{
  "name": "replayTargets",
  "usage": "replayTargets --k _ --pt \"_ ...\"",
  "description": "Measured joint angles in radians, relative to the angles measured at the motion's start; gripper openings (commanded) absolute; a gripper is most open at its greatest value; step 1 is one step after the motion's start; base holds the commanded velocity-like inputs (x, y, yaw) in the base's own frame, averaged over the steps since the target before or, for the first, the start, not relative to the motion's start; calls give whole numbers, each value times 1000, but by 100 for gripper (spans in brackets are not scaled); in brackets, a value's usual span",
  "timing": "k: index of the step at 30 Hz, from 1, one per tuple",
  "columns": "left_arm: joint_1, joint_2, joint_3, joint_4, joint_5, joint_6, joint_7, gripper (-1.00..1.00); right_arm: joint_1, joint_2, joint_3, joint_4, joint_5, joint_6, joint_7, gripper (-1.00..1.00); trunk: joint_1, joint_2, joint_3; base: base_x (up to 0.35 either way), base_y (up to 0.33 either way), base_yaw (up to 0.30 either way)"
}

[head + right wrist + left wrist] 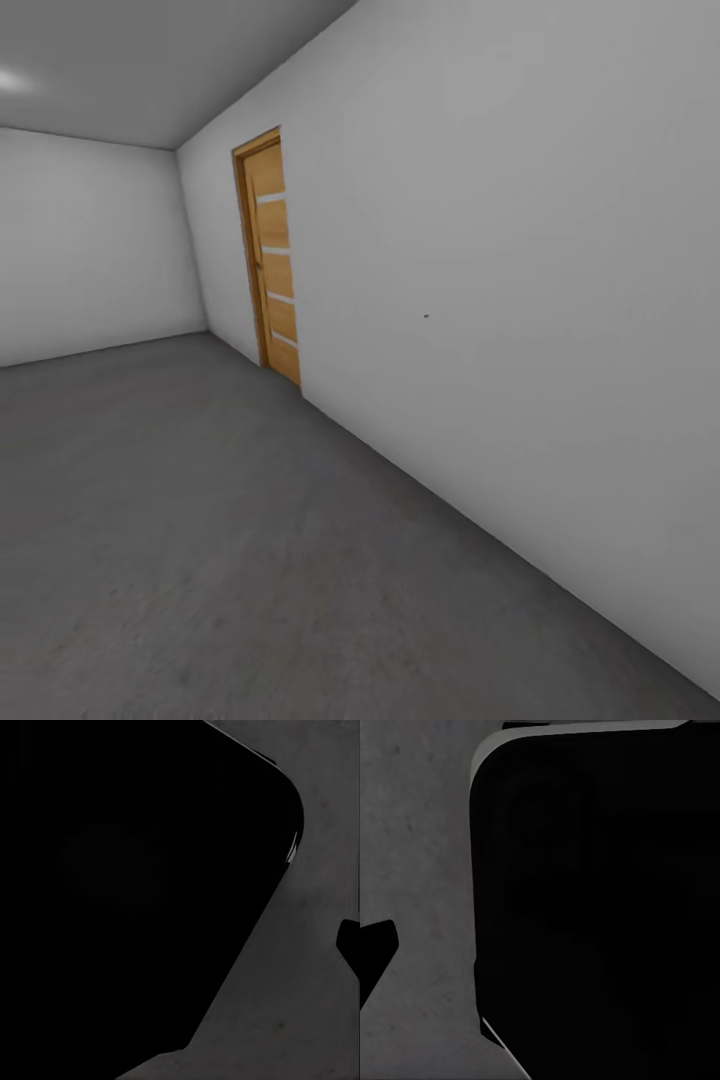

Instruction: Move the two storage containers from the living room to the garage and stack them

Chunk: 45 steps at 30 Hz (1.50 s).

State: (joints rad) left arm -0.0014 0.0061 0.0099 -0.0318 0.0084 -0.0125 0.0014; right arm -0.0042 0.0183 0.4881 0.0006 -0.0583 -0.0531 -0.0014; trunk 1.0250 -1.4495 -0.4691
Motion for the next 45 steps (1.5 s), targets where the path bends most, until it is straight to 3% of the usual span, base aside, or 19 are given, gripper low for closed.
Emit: replayTargets --k 32,45 --pt "0 0 0 0 0 0 -1 100 0 -1 0 0 0 0 0 100 0 0 0 0 0 268" --pt "0 2 0 0 15 0 -5 100 0 -2 1 0 0 0 0 100 -1 0 0 269 0 92"
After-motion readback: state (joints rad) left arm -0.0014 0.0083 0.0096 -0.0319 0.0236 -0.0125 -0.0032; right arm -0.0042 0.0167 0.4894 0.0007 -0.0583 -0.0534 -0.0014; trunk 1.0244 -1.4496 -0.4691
